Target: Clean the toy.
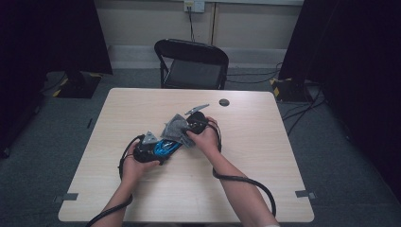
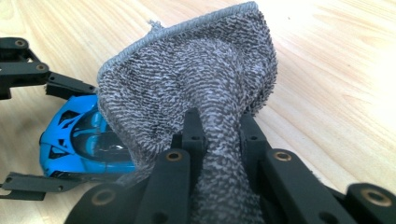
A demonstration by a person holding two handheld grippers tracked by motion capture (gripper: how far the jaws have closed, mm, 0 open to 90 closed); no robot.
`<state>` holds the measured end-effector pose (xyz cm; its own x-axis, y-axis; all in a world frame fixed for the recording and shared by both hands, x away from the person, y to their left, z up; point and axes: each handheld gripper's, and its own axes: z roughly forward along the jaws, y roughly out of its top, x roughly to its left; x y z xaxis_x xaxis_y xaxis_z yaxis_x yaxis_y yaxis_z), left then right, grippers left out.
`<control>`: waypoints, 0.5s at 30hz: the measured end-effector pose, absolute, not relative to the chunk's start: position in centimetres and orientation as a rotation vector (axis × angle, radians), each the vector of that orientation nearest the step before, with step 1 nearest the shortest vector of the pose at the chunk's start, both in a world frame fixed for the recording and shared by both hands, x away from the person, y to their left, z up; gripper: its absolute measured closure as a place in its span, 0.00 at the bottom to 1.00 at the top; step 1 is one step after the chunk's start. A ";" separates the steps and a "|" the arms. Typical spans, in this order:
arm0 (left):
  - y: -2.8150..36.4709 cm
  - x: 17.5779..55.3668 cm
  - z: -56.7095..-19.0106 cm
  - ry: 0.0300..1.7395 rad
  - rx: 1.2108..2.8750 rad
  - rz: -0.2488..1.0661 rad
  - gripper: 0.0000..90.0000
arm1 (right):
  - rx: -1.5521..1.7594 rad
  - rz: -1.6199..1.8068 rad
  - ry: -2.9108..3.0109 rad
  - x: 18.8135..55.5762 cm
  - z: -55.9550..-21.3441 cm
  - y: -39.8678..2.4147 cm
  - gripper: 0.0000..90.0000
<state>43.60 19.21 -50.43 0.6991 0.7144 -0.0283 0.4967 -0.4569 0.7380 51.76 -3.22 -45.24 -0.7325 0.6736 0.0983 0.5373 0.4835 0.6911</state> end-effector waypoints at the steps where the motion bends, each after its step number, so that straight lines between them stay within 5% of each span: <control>1: 19.2 43.6 -50.4 0.921 2.152 0.370 0.28 | 1.053 1.086 2.541 51.9 -45.3 -3.3 0.86; 15: 19.2 43.6 -50.4 0.921 2.151 0.370 0.28 | 1.103 1.062 2.504 52.5 -45.5 -4.4 0.86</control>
